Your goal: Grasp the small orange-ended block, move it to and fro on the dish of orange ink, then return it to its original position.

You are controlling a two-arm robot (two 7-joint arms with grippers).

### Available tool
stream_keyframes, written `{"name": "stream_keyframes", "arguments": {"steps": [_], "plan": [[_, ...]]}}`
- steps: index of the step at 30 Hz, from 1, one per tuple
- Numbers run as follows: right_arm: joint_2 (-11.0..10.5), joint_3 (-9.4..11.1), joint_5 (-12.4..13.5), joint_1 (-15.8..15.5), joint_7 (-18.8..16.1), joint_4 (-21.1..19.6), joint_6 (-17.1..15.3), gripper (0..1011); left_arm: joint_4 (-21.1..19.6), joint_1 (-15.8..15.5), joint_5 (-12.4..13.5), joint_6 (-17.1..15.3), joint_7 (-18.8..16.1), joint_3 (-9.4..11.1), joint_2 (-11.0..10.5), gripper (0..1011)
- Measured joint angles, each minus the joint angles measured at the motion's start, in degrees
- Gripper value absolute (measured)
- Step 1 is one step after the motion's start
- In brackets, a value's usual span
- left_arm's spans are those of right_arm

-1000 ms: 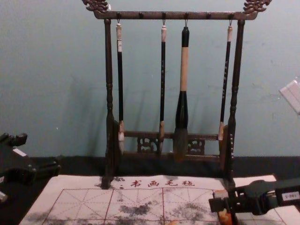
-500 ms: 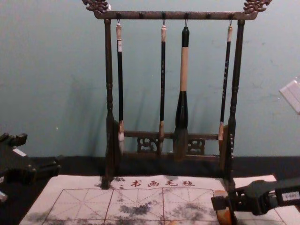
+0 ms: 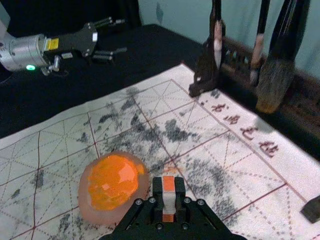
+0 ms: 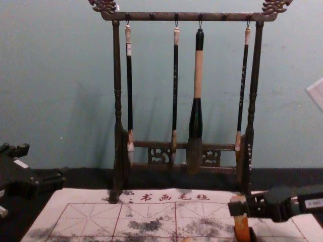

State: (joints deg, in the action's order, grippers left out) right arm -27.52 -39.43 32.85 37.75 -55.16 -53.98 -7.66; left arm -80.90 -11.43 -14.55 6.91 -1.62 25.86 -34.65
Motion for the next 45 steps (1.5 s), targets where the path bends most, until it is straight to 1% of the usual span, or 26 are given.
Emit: {"name": "stream_keyframes", "arguments": {"steps": [5,6,8,9,11,12,14,15,17,18,19,20,21,22,24,25,27,30,31,34,39,45], "plan": [[-1.37,1.19,0.20,-1.44,2.16,-3.64,1.28,108,0.00,0.00,0.00,0.00,0.00,0.00,0.00,1001],[-1.98,1.71,0.20,-2.16,3.26,-5.39,1.87,108,0.00,0.00,0.00,0.00,0.00,0.00,0.00,1001],[-2.66,2.32,0.20,-3.03,4.52,-7.37,2.49,108,0.00,0.00,0.00,0.00,0.00,0.00,0.00,1001],[-3.37,2.99,0.19,-4.04,5.96,-9.59,3.21,108,0.00,0.00,0.00,0.00,0.00,0.00,0.00,1001],[-4.05,3.78,0.08,-5.16,7.59,-11.94,4.10,108,0.00,0.00,0.00,0.00,0.00,0.00,0.00,1001],[-4.65,4.58,-0.22,-6.43,9.54,-14.44,5.18,108,0.00,0.00,0.00,0.00,0.00,0.00,0.00,1001],[-5.07,5.37,-0.63,-7.62,11.51,-16.71,6.23,108,0.00,0.00,0.00,0.00,0.00,0.00,0.00,1001],[-5.26,6.17,-0.94,-8.80,13.27,-18.70,7.05,108,0.00,0.00,0.00,0.00,0.00,0.00,0.00,1001],[-5.30,6.85,-1.29,-9.89,14.98,-20.51,7.72,108,0.00,0.00,0.00,0.00,0.00,0.00,0.00,1001],[-5.19,7.47,-1.84,-11.04,16.89,-22.32,8.50,108,0.00,0.00,0.00,0.00,0.00,0.00,0.00,1001],[-5.19,7.47,-1.84,-11.04,16.89,-22.32,8.50,108,0.00,0.00,0.00,0.00,0.00,0.00,0.00,1001],[-4.71,8.06,-2.76,-12.57,19.23,-24.43,9.62,108,-0.01,0.00,0.00,0.00,0.00,0.00,0.00,1001],[-4.71,8.06,-2.76,-12.57,19.23,-24.43,9.62,108,0.00,0.00,0.00,0.00,0.00,0.00,0.00,1001],[-4.11,8.28,-3.55,-13.40,20.81,-25.59,10.44,108,0.00,0.00,0.00,0.00,0.00,0.00,0.00,1001],[-3.42,8.37,-4.35,-14.16,22.13,-26.35,11.14,107,0.00,0.00,0.00,0.00,0.00,0.00,0.00,1001],[-2.64,8.38,-5.04,-14.81,23.28,-26.85,11.71,107,0.00,0.00,0.00,0.00,0.00,0.00,0.00,1001],[-1.80,8.29,-5.65,-15.44,24.22,-27.15,12.18,108,0.00,0.00,0.00,0.00,0.00,0.00,0.00,1001],[-0.03,7.49,-7.28,-16.54,25.50,-27.32,12.93,108,0.00,0.00,0.00,0.00,0.00,0.00,0.00,1001],[-0.03,7.49,-7.28,-16.54,25.50,-27.32,12.93,107,0.00,0.00,0.00,0.00,0.00,0.00,0.00,1001],[1.43,6.61,-8.55,-17.27,25.82,-26.75,13.13,108,0.00,0.00,0.00,0.00,0.00,0.00,0.00,1001],[2.64,6.21,-8.86,-18.22,25.71,-26.17,12.38,107,0.00,0.00,0.00,0.00,0.00,0.00,0.00,1001],[3.79,6.23,-9.00,-19.68,25.62,-26.04,11.48,108,0.00,0.00,0.00,0.00,0.00,0.00,0.00,1001]]}}
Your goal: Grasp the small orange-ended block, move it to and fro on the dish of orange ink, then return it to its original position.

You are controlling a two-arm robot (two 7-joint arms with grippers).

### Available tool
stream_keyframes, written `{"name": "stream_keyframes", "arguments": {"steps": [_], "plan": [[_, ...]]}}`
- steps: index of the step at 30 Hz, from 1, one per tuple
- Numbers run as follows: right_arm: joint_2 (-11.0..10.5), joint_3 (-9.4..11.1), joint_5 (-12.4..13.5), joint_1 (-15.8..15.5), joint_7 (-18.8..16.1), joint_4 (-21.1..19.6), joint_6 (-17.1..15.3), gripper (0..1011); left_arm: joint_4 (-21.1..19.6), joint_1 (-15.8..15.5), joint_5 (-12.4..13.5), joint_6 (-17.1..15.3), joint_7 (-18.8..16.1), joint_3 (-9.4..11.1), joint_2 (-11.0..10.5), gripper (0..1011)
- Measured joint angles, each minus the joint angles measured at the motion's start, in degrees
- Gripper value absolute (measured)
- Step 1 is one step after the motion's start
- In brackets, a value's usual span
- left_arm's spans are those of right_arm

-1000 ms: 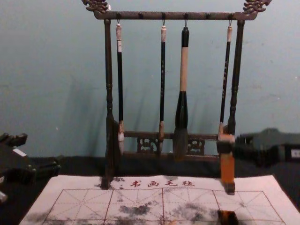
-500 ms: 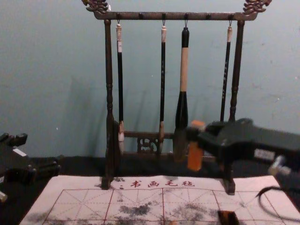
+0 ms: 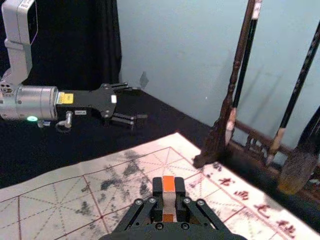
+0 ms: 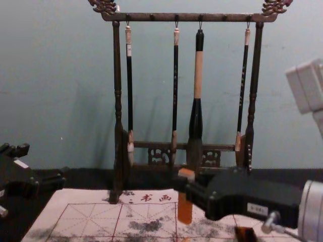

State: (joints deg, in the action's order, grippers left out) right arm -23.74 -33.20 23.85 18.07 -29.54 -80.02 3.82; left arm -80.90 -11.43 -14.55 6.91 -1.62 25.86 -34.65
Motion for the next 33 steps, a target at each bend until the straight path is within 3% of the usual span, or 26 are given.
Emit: {"name": "stream_keyframes", "arguments": {"steps": [15,33], "plan": [[2.06,0.93,-0.97,-2.78,0.29,0.42,-3.04,107,0.00,0.00,0.00,0.00,0.00,0.00,0.00,1001],[4.39,1.60,-3.27,-2.62,1.02,3.05,-4.92,108,0.00,0.00,0.00,0.00,0.00,0.00,0.00,1001]]}}
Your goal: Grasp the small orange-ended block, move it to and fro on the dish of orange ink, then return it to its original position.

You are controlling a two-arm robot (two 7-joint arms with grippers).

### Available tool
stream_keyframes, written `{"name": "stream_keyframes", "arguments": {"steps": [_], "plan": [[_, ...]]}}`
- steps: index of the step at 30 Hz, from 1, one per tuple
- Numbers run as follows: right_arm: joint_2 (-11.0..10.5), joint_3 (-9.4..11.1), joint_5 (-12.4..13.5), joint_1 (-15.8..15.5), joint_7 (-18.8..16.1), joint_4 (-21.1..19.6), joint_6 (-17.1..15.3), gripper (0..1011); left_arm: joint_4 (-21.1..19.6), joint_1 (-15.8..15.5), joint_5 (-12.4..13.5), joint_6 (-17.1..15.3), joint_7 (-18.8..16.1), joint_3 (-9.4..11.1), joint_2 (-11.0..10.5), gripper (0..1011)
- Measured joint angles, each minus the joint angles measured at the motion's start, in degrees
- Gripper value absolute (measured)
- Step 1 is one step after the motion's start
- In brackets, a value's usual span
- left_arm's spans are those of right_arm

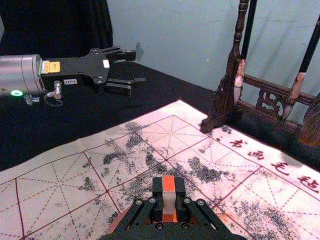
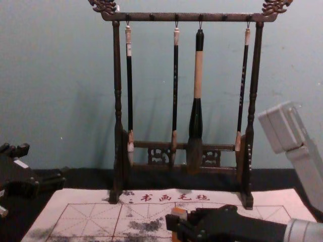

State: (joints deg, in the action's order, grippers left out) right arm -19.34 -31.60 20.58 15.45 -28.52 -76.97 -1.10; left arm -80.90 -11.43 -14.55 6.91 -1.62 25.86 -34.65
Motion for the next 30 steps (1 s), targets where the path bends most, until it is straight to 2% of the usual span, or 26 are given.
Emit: {"name": "stream_keyframes", "arguments": {"steps": [19,30], "plan": [[1.40,0.82,-1.32,0.05,-0.01,1.88,0.84,108,0.00,0.00,0.00,0.00,0.00,0.00,0.00,1001],[1.36,1.36,-1.75,0.10,-0.04,2.01,0.94,107,0.00,0.00,0.00,0.00,0.00,0.00,0.00,1001]]}}
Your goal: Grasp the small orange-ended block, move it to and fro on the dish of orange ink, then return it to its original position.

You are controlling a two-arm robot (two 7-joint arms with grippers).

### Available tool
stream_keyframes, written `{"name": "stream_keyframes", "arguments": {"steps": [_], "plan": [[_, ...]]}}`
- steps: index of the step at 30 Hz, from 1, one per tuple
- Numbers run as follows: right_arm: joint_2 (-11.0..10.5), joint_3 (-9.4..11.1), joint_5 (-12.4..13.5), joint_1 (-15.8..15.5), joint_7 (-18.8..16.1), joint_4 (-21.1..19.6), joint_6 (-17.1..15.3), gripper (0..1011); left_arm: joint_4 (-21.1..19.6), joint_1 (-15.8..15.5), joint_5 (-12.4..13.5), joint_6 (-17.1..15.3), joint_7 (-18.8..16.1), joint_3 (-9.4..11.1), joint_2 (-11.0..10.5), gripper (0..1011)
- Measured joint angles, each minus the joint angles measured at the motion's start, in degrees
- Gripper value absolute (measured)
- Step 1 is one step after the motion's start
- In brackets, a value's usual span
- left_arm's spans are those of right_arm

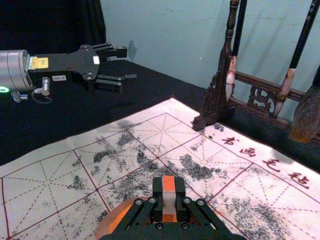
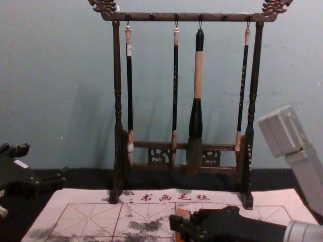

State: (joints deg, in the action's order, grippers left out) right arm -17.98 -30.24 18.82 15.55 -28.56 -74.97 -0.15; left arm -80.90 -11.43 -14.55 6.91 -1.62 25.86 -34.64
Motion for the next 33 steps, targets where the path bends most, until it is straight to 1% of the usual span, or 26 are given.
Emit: {"name": "stream_keyframes", "arguments": {"steps": [12,19,24,33], "plan": [[-1.30,0.43,0.09,-0.73,-0.93,-1.15,-0.46,107,0.00,0.00,0.00,0.00,0.00,0.00,0.00,1001],[-2.08,0.50,0.68,-1.54,-1.54,-2.23,-0.78,107,0.00,0.00,0.00,0.00,0.00,0.00,0.00,1001],[-2.13,0.20,0.89,-1.69,-1.76,-2.52,-1.01,107,0.00,0.00,0.00,0.00,0.00,0.00,0.00,1001],[-1.30,-0.76,1.09,-1.38,-2.05,-2.15,-1.13,108,0.00,0.00,0.00,0.00,0.00,0.00,0.00,1001]]}}
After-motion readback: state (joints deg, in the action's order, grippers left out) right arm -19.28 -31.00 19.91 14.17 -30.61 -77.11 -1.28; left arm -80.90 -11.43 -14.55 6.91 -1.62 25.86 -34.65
